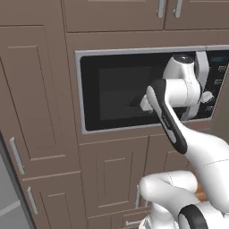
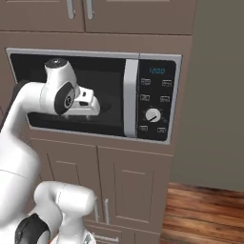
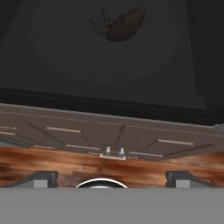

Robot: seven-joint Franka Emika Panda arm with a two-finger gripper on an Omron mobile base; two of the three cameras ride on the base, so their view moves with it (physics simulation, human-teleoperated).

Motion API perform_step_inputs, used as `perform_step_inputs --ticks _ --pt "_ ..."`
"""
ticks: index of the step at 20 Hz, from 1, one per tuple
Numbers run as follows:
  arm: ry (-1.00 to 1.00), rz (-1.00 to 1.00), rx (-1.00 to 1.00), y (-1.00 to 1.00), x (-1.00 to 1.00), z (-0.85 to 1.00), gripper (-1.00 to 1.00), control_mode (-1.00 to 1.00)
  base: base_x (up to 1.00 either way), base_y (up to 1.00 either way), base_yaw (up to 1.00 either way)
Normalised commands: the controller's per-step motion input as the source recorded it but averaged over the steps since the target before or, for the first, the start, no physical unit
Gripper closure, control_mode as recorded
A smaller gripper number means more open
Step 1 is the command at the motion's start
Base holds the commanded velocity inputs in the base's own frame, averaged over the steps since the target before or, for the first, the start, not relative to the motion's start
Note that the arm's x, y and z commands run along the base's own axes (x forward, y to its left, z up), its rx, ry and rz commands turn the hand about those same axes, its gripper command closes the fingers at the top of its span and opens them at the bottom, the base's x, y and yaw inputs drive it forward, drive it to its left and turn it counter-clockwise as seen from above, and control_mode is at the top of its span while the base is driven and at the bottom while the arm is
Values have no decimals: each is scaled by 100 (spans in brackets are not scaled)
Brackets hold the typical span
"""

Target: Open the microwave door.

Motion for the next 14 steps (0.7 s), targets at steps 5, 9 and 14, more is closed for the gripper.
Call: perform_step_inputs --ticks 5,9,14 --pt "0 0 0 0 0 0 -100 100 -36 -52 0" --pt "0 0 0 0 0 0 -100 100 -48 -39 -1" --pt "0 0 0 0 0 0 -100 100 -75 -44 -3"
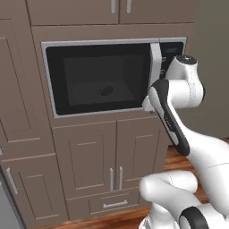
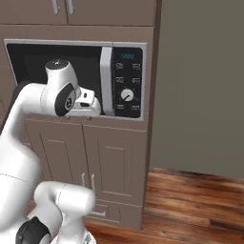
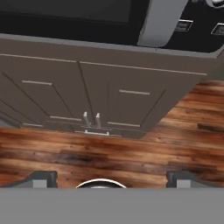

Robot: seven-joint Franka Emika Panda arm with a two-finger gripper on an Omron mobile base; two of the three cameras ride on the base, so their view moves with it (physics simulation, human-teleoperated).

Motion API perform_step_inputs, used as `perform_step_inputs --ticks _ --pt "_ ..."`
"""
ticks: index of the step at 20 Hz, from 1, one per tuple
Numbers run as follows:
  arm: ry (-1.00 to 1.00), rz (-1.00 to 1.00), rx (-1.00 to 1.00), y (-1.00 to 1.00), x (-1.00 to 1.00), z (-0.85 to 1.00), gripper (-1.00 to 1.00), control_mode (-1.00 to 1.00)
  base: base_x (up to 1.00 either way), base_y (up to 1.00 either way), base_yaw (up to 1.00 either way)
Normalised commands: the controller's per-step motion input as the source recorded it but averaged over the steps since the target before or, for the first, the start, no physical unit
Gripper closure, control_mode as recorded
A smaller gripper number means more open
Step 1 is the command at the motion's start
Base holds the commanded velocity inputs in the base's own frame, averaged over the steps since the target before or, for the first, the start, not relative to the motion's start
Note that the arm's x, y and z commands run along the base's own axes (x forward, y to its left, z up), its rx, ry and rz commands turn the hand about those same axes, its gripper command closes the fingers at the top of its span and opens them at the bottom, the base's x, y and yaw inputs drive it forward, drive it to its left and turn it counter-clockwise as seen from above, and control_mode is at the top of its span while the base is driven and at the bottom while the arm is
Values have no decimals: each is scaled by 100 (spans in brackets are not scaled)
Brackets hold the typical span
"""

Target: Open the microwave door.

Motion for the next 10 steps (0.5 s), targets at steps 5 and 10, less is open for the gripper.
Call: perform_step_inputs --ticks 5,10 --pt "0 0 0 0 0 0 -100 100 -33 -17 -2" --pt "-2 0 0 0 -5 0 -100 -100 0 0 0"
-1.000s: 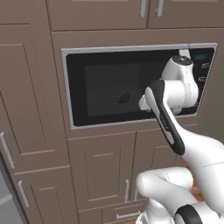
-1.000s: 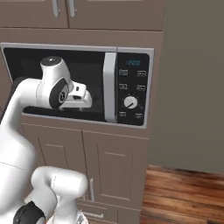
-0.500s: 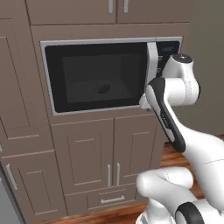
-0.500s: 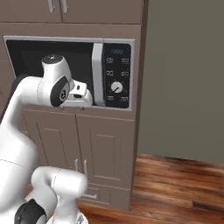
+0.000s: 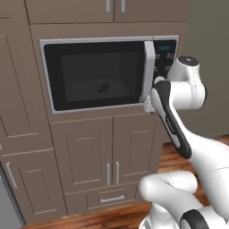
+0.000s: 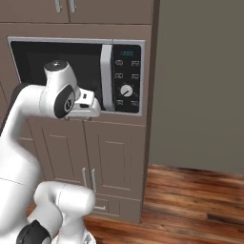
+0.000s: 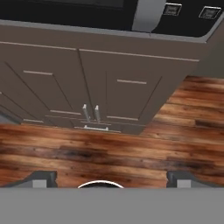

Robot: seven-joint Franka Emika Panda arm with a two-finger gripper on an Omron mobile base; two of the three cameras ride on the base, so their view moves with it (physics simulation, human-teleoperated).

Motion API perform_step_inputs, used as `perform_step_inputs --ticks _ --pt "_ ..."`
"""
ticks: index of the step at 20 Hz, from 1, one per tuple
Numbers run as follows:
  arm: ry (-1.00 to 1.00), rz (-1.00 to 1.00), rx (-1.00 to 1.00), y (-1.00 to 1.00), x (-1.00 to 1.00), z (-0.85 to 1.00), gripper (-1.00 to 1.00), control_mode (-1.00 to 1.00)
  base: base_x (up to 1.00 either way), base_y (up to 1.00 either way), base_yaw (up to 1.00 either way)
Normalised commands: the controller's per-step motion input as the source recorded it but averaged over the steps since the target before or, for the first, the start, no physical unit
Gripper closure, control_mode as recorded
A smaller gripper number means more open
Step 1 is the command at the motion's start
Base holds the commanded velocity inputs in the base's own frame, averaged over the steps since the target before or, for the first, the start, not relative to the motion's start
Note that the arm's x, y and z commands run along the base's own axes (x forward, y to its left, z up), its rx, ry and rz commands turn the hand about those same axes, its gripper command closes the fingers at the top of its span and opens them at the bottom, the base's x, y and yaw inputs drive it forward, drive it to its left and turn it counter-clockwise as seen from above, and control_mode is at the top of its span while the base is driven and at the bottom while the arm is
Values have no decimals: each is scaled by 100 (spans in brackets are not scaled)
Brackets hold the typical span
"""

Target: Open the microwave door.

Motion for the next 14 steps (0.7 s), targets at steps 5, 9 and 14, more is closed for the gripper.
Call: perform_step_inputs --ticks 5,9,14 --pt "-21 0 1 0 -19 22 -100 -100 0 0 0" --pt "-42 0 5 -4 -2 58 -100 -100 0 0 0" --pt "-16 -6 9 -11 33 66 -100 -100 0 0 0"
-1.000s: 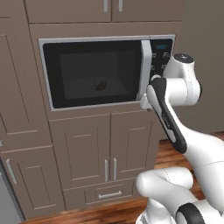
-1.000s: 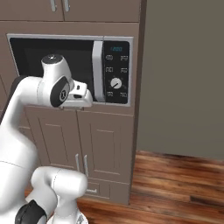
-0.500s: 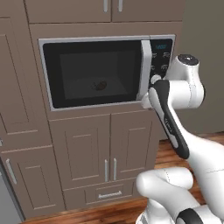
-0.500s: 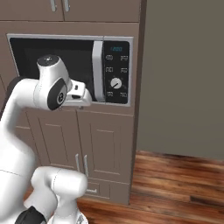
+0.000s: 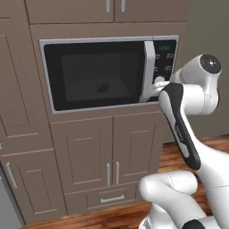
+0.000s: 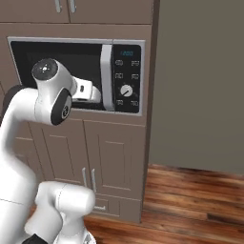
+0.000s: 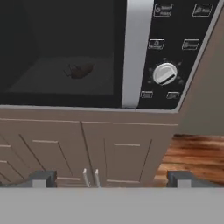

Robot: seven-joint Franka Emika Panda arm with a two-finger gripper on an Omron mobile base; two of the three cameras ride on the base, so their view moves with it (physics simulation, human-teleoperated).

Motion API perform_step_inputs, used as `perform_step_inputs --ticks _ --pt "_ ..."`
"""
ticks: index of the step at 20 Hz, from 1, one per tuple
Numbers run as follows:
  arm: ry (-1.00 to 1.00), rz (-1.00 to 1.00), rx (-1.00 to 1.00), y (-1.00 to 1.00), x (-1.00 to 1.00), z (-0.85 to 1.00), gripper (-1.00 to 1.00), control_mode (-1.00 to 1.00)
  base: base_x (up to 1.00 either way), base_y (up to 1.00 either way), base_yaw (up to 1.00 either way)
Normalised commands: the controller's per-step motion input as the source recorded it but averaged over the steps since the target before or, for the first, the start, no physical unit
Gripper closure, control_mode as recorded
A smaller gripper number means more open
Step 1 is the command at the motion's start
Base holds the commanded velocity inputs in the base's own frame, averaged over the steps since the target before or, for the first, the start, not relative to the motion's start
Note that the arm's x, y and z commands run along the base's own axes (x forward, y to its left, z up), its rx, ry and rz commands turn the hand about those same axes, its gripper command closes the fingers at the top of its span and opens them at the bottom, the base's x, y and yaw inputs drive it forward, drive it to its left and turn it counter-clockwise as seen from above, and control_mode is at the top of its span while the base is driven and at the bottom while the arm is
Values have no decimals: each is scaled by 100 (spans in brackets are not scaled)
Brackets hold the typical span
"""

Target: Open the microwave door.

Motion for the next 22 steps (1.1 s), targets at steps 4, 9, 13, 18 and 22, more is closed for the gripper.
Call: perform_step_inputs --ticks 4,9,13,18,22 --pt "0 -3 13 -35 58 43 -100 -100 0 0 0" --pt "1 -2 5 -19 72 11 -100 -100 0 0 0" --pt "0 0 -4 0 64 -29 -100 -100 0 0 0" --pt "0 0 -3 0 62 -29 -100 -100 0 0 0" --pt "-2 0 0 0 69 -19 -100 -100 0 0 0"
